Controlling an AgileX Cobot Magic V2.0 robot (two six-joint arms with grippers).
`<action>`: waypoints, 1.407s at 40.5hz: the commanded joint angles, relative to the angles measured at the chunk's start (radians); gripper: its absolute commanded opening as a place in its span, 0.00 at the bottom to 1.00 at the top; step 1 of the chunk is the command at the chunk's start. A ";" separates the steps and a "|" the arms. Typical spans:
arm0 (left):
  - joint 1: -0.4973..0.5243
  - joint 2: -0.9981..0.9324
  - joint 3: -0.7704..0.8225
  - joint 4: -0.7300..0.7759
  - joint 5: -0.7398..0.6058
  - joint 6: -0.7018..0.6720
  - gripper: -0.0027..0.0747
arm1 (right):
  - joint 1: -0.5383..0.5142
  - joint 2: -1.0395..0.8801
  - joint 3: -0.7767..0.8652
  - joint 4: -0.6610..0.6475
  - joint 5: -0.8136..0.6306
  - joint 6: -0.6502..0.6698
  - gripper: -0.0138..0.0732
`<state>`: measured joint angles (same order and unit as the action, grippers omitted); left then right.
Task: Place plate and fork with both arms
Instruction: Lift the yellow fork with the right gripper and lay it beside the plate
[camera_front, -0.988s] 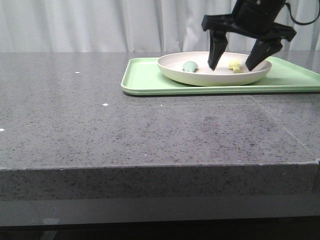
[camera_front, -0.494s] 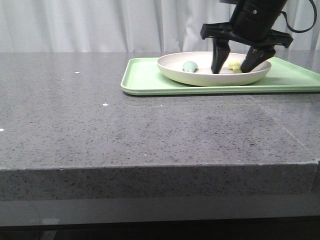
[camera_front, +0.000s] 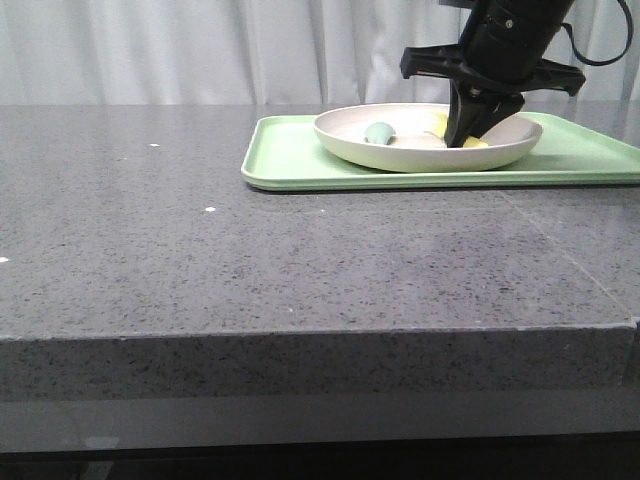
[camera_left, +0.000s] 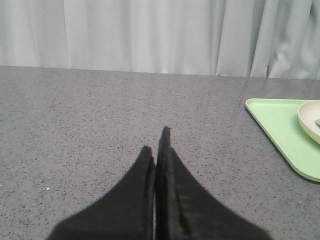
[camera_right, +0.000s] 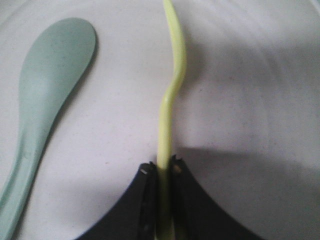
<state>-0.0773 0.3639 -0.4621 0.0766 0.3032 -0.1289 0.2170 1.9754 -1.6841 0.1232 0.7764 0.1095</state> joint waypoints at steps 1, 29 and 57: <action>0.002 0.006 -0.027 -0.005 -0.084 0.001 0.01 | -0.005 -0.059 -0.054 -0.003 -0.028 -0.001 0.08; 0.002 0.006 -0.027 -0.005 -0.084 0.001 0.01 | -0.193 -0.080 -0.184 -0.077 0.081 -0.001 0.08; 0.002 0.006 -0.027 -0.005 -0.084 0.001 0.01 | -0.226 0.019 -0.182 -0.077 0.142 -0.020 0.37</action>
<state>-0.0773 0.3639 -0.4621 0.0766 0.3032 -0.1289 -0.0033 2.0574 -1.8360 0.0525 0.9438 0.1014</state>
